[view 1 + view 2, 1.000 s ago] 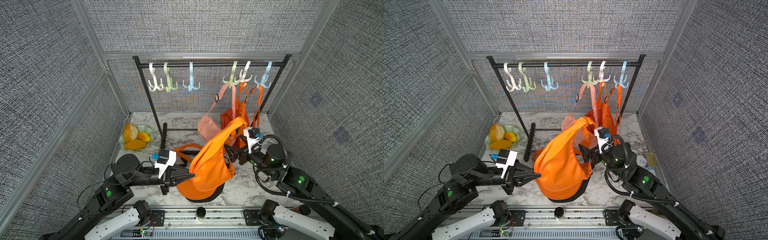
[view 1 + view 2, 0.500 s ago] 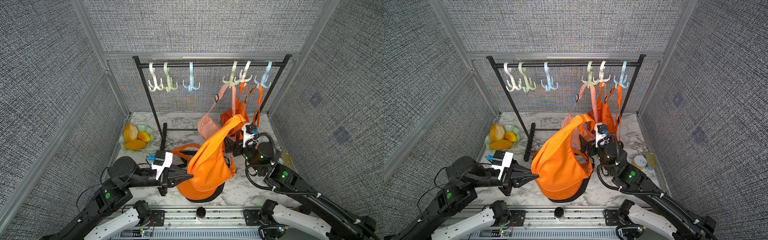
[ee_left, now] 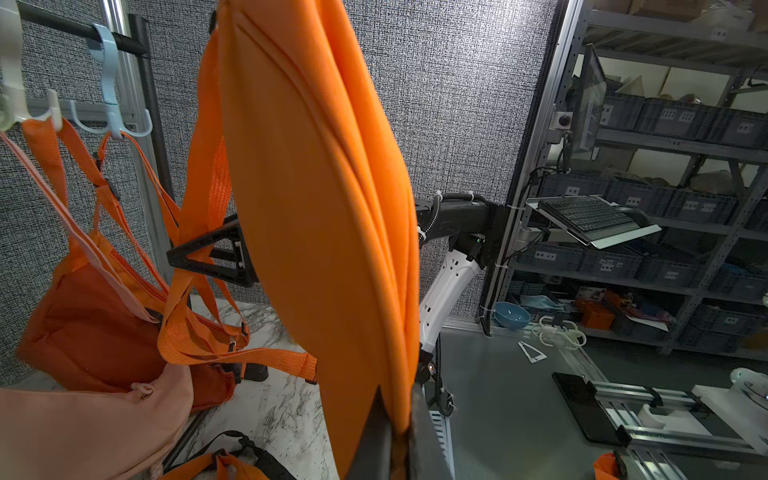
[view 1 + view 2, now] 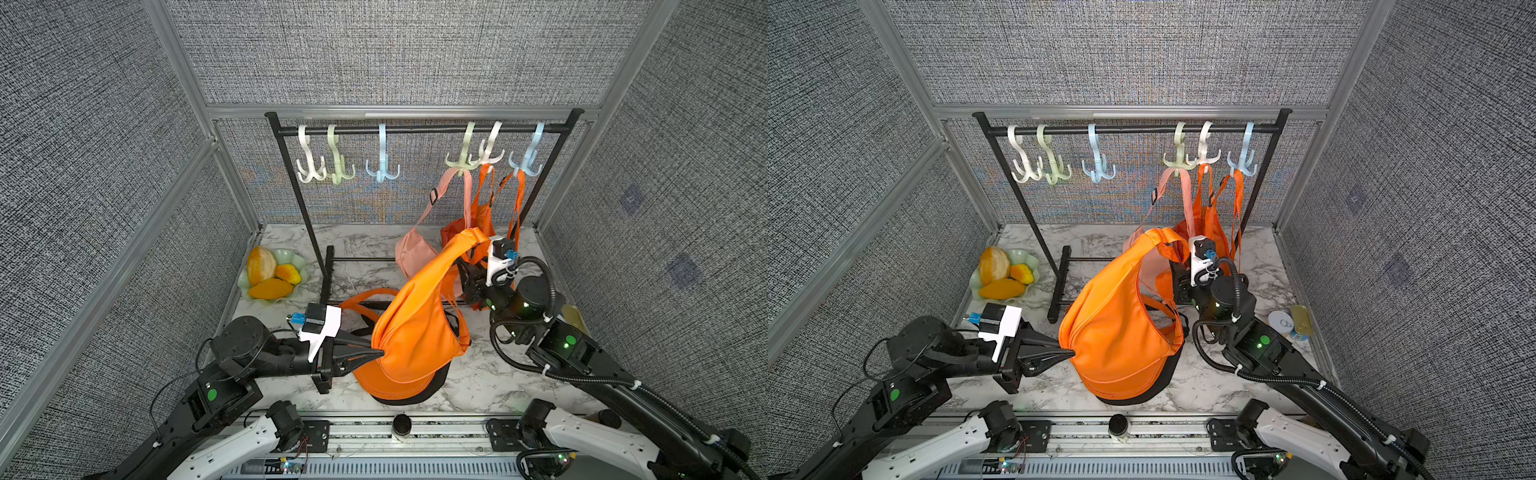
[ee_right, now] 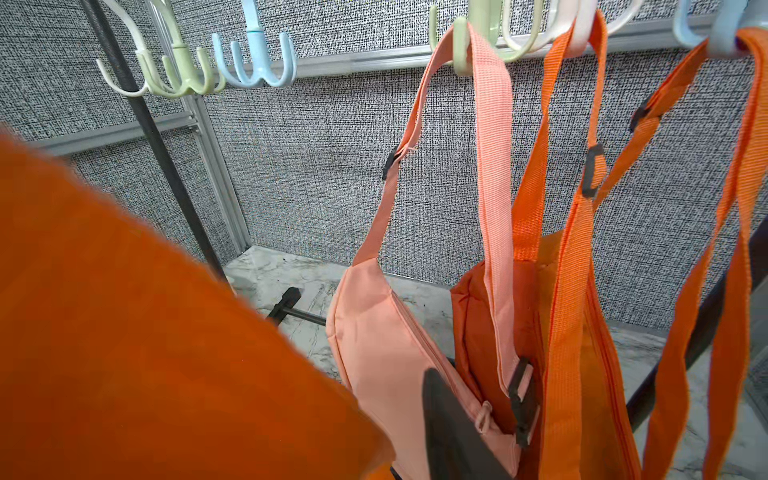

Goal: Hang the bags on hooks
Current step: Hang the bag on the hook.

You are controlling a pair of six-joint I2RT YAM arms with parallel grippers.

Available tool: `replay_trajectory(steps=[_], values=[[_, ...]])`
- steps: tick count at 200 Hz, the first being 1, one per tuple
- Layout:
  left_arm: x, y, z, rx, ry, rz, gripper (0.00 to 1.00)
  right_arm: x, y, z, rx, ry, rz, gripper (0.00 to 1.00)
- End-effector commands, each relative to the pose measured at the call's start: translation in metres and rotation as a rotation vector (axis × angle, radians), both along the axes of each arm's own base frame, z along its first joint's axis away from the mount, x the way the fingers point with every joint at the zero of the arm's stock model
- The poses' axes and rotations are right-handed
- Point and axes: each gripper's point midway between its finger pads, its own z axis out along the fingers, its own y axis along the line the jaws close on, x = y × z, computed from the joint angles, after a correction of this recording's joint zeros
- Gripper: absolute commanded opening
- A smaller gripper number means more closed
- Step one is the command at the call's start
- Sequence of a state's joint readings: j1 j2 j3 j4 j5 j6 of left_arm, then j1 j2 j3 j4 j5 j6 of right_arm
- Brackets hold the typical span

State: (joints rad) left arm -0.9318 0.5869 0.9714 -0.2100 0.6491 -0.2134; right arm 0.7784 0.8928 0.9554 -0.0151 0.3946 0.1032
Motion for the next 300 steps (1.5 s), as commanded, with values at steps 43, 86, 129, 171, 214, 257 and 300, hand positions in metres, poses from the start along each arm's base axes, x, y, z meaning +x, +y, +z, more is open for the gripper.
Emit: replay_trajectory(steps=[43, 86, 129, 171, 214, 257, 300], values=[[0.029, 0.010, 0.006, -0.071, -0.013, 0.198, 0.00, 0.000, -0.013, 0.018, -0.016, -0.044, -0.032, 0.03], [0.078, 0.028, -0.024, -0.157, 0.084, 0.487, 0.00, 0.008, -0.022, 0.047, -0.091, -0.074, -0.054, 0.00], [0.099, 0.048, -0.040, -0.263, 0.142, 0.633, 0.00, 0.035, -0.002, 0.082, -0.147, -0.060, 0.017, 0.00], [0.105, 0.064, -0.046, -0.337, 0.164, 0.700, 0.00, 0.071, 0.045, 0.100, -0.175, -0.030, 0.145, 0.00], [0.103, 0.075, -0.041, -0.383, 0.162, 0.720, 0.00, 0.106, 0.090, 0.118, -0.178, -0.025, 0.252, 0.00], [0.113, 0.082, -0.035, -0.383, 0.169, 0.795, 0.00, 0.135, 0.124, 0.118, -0.150, -0.003, 0.310, 0.00], [0.122, 0.071, -0.028, -0.350, 0.158, 0.808, 0.00, 0.160, 0.129, 0.116, -0.156, -0.028, 0.239, 0.00]])
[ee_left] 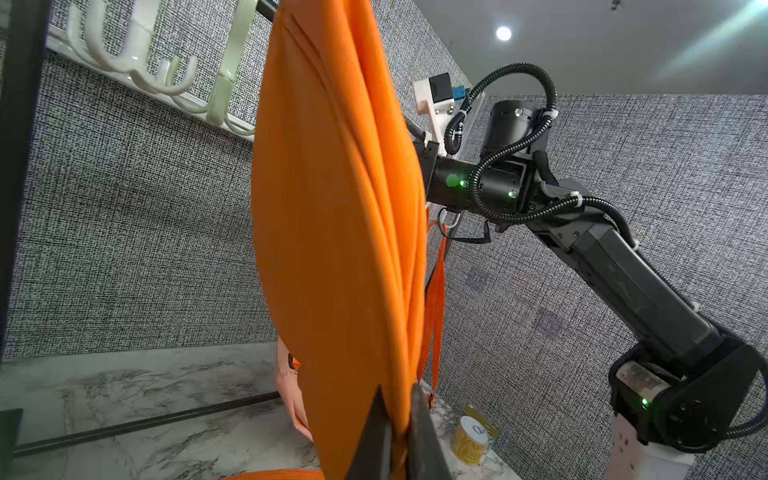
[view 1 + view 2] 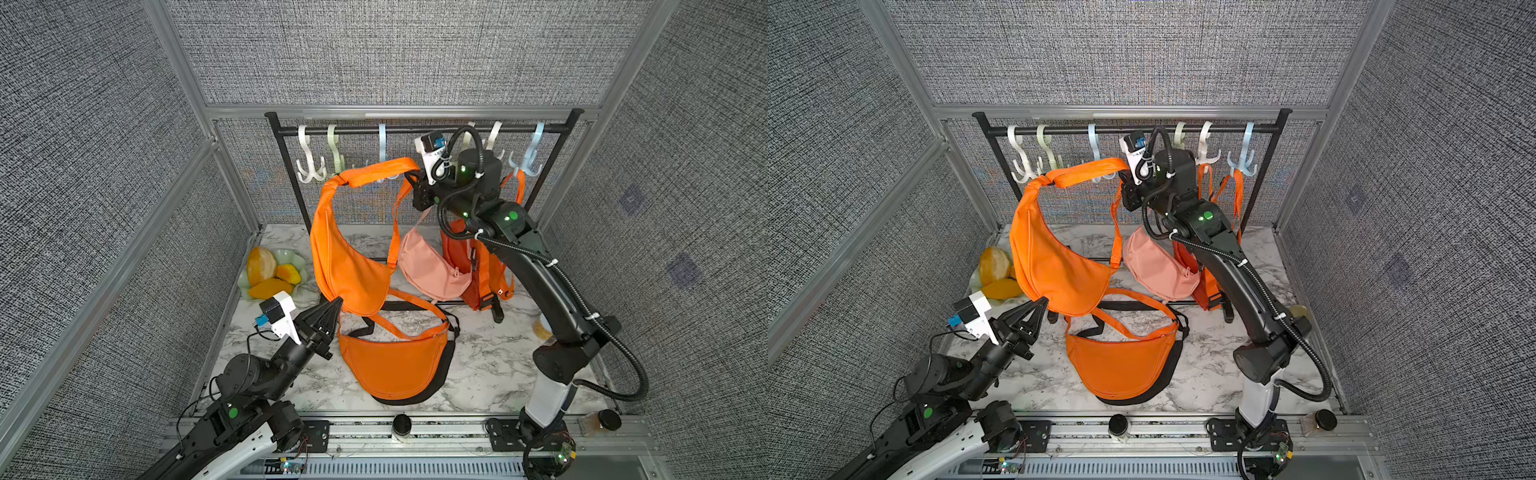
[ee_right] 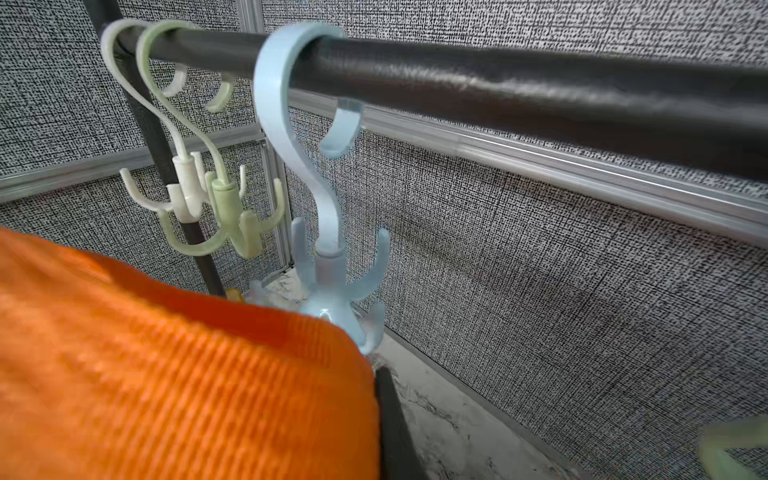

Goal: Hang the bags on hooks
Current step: Hang the bag on the hook.

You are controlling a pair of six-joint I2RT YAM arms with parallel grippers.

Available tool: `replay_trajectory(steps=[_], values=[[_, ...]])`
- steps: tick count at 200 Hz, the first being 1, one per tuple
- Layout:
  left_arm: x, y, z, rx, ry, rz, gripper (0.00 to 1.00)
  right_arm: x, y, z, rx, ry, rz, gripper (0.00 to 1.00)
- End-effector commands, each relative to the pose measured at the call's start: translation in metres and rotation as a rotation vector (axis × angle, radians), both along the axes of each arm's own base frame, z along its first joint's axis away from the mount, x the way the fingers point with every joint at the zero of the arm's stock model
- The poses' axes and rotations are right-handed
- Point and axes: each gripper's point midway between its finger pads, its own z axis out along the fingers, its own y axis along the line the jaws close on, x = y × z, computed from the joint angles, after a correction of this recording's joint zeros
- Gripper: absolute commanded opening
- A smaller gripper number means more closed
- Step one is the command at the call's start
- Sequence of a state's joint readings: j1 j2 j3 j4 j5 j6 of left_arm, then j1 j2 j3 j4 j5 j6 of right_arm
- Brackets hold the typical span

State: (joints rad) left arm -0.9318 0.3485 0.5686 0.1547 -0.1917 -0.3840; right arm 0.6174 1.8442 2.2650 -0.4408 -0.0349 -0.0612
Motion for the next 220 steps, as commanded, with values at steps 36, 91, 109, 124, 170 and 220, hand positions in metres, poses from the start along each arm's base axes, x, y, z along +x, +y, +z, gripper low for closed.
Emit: replay_trajectory(steps=[36, 91, 109, 124, 170, 220], values=[[0.008, -0.003, 0.015, -0.006, -0.028, 0.032, 0.00, 0.018, 0.000, -0.001, -0.022, -0.035, -0.059, 0.00], [0.019, -0.012, 0.004, 0.041, 0.018, 0.052, 0.00, 0.033, 0.013, -0.017, -0.069, -0.025, -0.069, 0.00], [0.023, -0.016, 0.003, 0.059, 0.023, 0.059, 0.00, 0.035, 0.018, -0.021, -0.089, -0.029, -0.085, 0.00], [0.024, -0.015, 0.005, 0.060, 0.013, 0.070, 0.00, 0.035, 0.020, -0.020, -0.103, -0.045, -0.097, 0.00], [0.032, -0.026, 0.005, 0.111, 0.022, 0.073, 0.00, 0.040, 0.028, -0.027, -0.137, -0.053, -0.075, 0.00], [0.037, -0.042, -0.012, 0.138, 0.066, 0.028, 0.00, 0.044, 0.035, -0.058, -0.203, 0.002, -0.049, 0.00]])
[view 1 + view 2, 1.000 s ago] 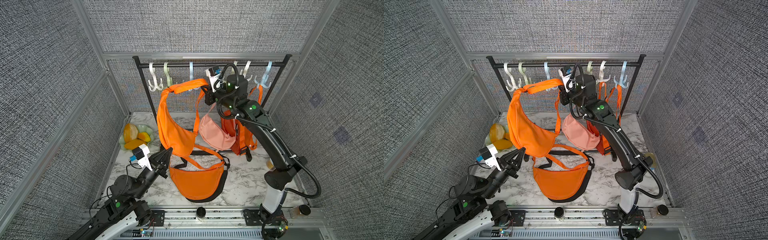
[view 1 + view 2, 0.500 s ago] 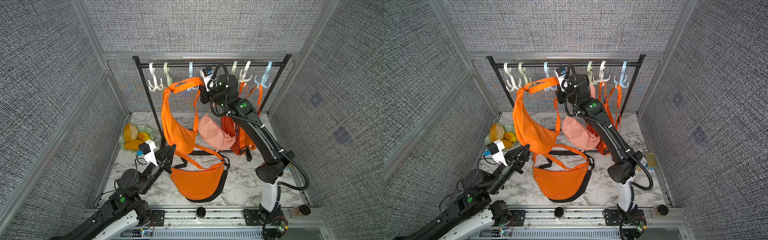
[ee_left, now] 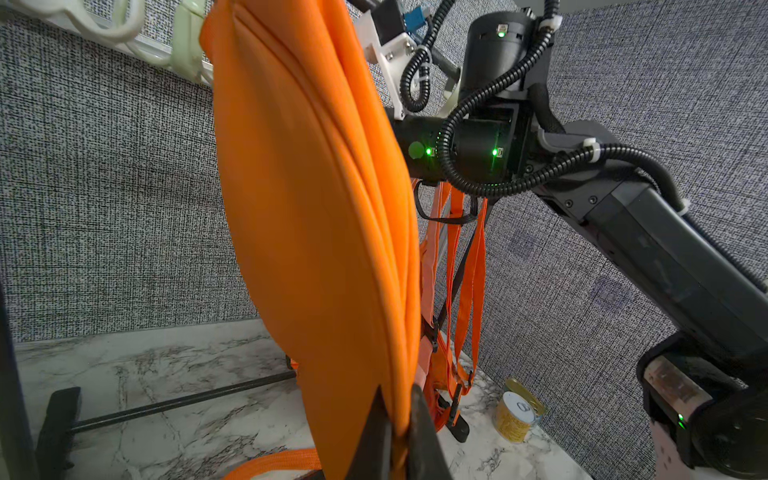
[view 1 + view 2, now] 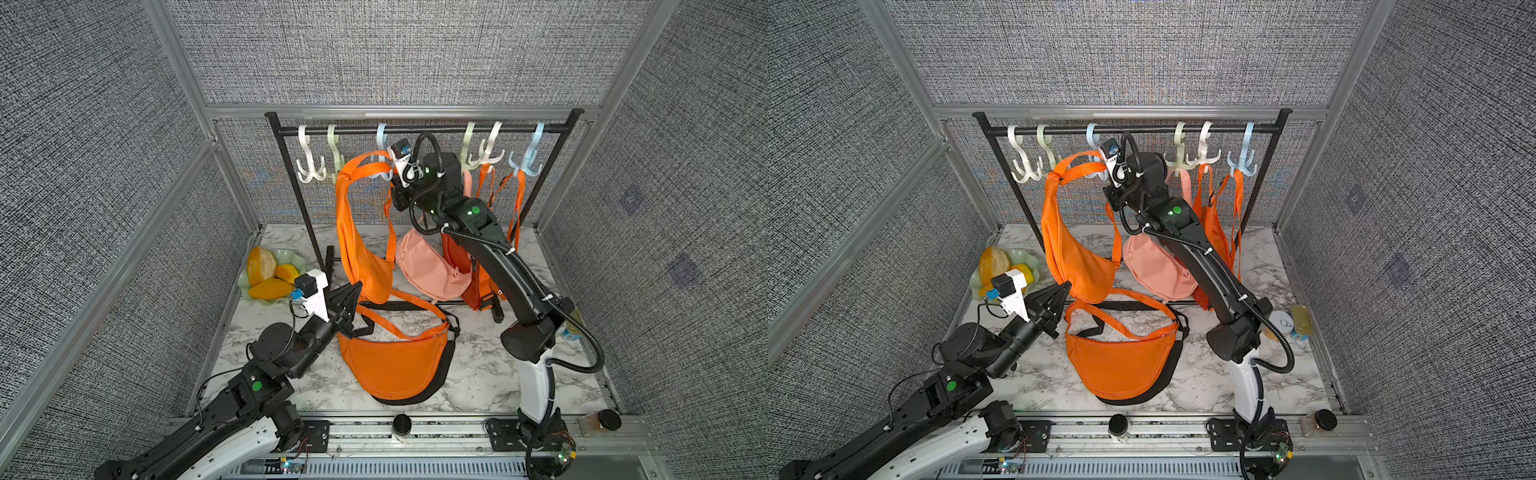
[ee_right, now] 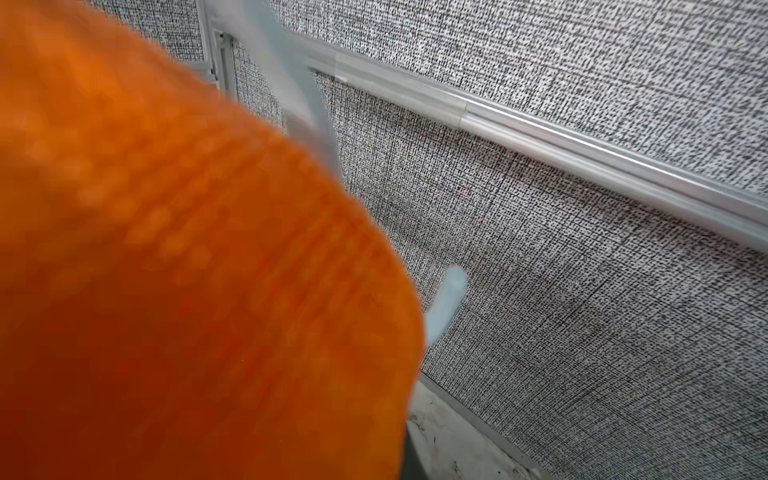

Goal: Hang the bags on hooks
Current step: Hang the bag on the hook.

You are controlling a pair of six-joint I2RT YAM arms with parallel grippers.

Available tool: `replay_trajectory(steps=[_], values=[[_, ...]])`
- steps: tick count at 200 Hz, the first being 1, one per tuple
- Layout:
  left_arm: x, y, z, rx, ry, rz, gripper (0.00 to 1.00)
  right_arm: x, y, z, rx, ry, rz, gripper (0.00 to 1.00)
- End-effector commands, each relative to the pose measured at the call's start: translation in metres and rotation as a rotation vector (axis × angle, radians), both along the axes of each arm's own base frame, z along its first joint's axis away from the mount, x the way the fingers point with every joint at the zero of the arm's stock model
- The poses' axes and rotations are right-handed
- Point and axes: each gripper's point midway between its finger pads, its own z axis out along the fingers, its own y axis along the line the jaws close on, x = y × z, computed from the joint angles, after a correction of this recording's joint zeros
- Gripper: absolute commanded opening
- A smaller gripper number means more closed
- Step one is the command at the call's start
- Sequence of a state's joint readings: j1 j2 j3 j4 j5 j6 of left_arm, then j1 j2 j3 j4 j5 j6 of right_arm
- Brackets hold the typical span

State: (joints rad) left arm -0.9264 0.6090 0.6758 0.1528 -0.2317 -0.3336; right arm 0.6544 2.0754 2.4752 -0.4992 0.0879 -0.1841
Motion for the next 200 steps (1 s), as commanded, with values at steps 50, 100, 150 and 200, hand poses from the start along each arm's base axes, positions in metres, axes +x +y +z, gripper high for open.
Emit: replay_trajectory(steps=[50, 100, 150, 200], values=[[-0.003, -0.014, -0.022, -0.049, 0.050, -0.079, 0.00, -0.009, -0.004, -0.029, -0.090, 0.052, 0.019, 0.00], [-0.005, -0.020, -0.034, -0.065, 0.081, -0.112, 0.00, -0.017, -0.010, -0.042, -0.137, 0.089, 0.024, 0.07], [-0.005, -0.028, -0.054, -0.071, 0.127, -0.147, 0.00, -0.028, -0.020, -0.047, -0.162, 0.109, 0.018, 0.24], [-0.003, -0.029, -0.058, -0.100, 0.147, -0.176, 0.00, -0.034, -0.032, -0.046, -0.172, 0.116, -0.003, 0.46]])
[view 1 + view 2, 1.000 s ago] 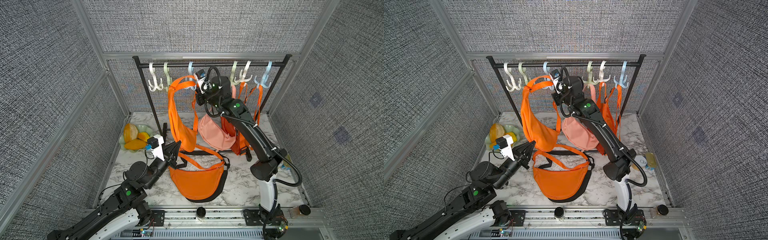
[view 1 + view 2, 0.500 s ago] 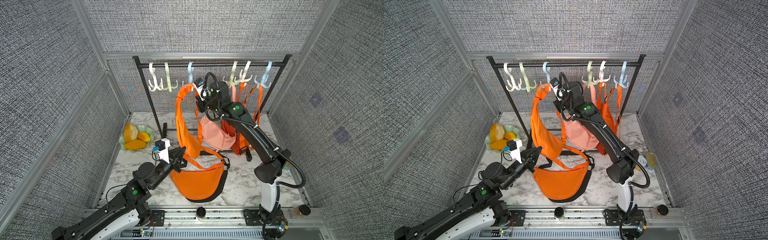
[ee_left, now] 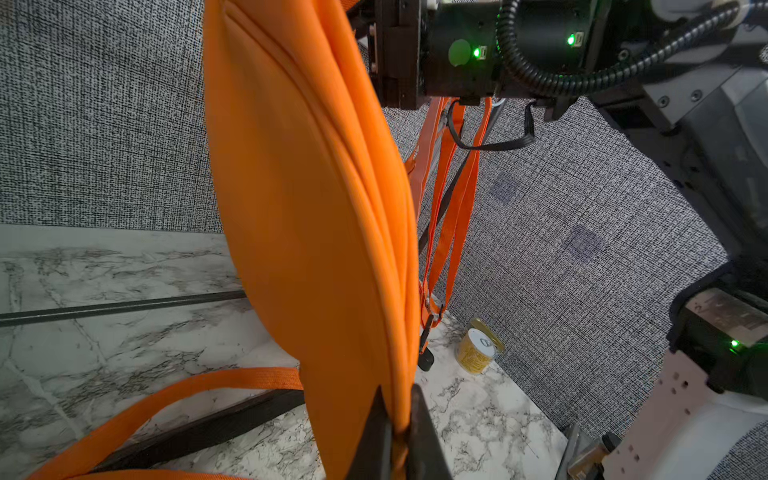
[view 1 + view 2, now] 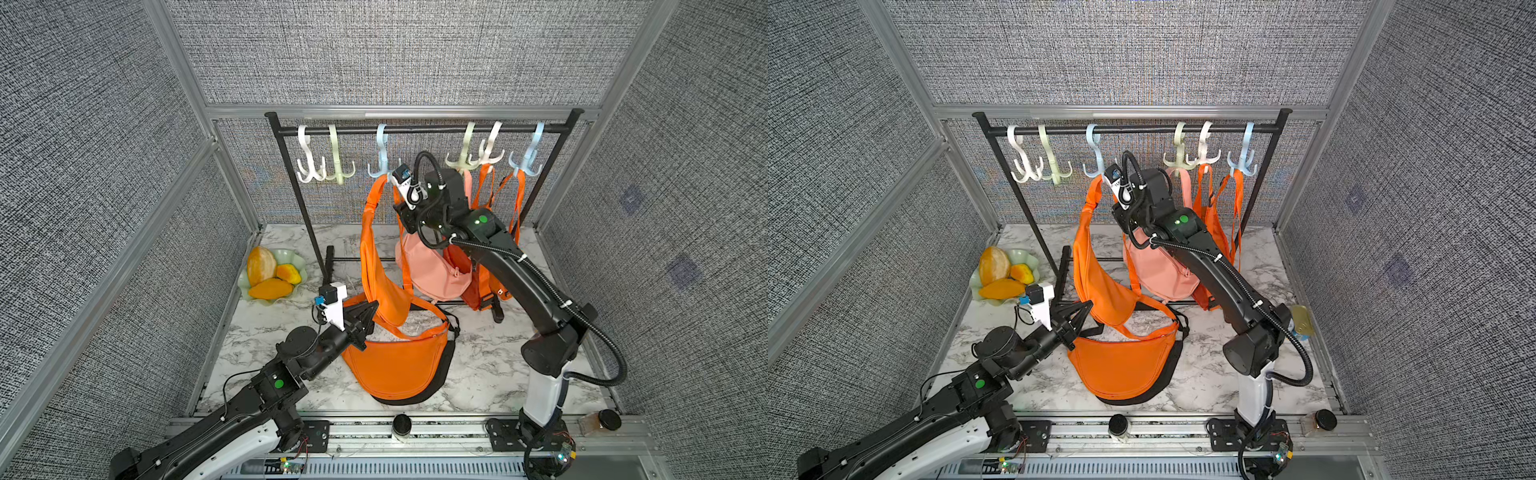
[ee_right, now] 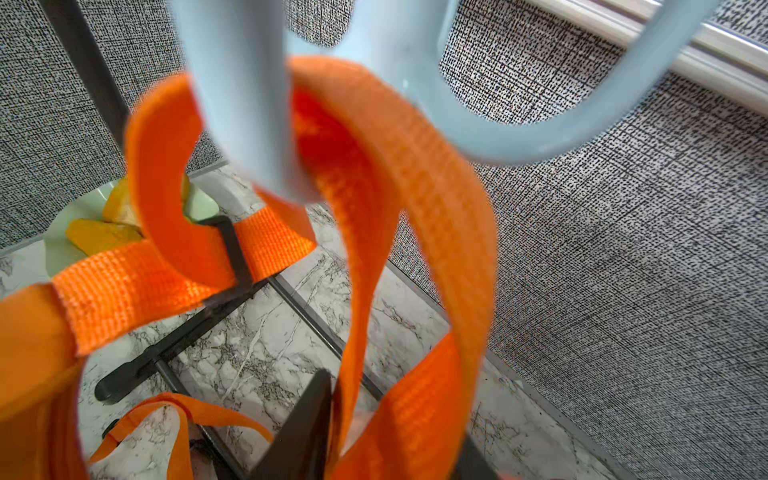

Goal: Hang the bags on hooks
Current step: Hang the bag on the hook.

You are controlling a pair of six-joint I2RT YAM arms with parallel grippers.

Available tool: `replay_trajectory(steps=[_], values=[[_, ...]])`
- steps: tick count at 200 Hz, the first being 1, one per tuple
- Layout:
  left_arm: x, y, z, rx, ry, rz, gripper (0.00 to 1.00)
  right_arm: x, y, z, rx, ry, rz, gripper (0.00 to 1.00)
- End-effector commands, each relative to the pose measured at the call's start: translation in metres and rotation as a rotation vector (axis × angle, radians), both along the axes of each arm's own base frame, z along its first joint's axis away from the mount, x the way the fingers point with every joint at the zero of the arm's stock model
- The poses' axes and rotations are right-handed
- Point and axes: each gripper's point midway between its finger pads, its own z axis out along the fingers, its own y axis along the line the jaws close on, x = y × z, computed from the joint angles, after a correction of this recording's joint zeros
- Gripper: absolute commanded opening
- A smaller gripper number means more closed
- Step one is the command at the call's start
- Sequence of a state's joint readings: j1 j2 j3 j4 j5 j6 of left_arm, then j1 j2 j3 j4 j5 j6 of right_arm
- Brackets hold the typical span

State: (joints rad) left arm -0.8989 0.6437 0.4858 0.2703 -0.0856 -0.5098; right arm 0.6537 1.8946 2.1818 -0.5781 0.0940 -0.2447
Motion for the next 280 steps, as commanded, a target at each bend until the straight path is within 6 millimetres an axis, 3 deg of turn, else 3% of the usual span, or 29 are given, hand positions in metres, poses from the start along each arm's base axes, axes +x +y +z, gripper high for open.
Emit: replay_trajectory(steps=[1, 41, 76, 88, 134, 153, 166, 214, 280], values=[[-0.003, -0.002, 0.016, -0.070, -0.023, -0.037, 0.00, -0.003, -0.006, 0.004, -0.005, -0.007, -0.013, 0.47], [0.000, -0.004, 0.010, -0.078, -0.004, -0.054, 0.00, -0.014, -0.014, 0.008, 0.016, 0.005, -0.022, 0.56], [0.007, -0.004, -0.012, -0.073, 0.037, -0.034, 0.00, -0.028, -0.030, 0.011, 0.057, -0.003, -0.059, 0.63], [0.010, -0.006, -0.020, -0.066, 0.053, -0.034, 0.13, -0.034, -0.036, 0.013, 0.071, -0.010, -0.067, 0.65], [0.029, -0.005, -0.050, -0.040, 0.149, 0.012, 0.37, -0.060, -0.052, 0.023, 0.126, -0.038, -0.071, 0.66], [0.040, 0.001, -0.062, -0.023, 0.200, 0.052, 0.62, -0.073, -0.056, 0.024, 0.138, -0.048, -0.067, 0.67], [0.047, 0.010, -0.068, -0.022, 0.233, 0.088, 0.69, -0.081, -0.057, 0.022, 0.142, -0.050, -0.062, 0.67], [0.052, 0.021, -0.063, -0.025, 0.223, 0.112, 0.72, -0.105, -0.048, 0.007, 0.127, -0.038, -0.028, 0.68], [0.051, 0.033, -0.052, -0.026, 0.184, 0.154, 0.72, -0.126, -0.025, -0.037, 0.070, 0.041, 0.031, 0.74]])
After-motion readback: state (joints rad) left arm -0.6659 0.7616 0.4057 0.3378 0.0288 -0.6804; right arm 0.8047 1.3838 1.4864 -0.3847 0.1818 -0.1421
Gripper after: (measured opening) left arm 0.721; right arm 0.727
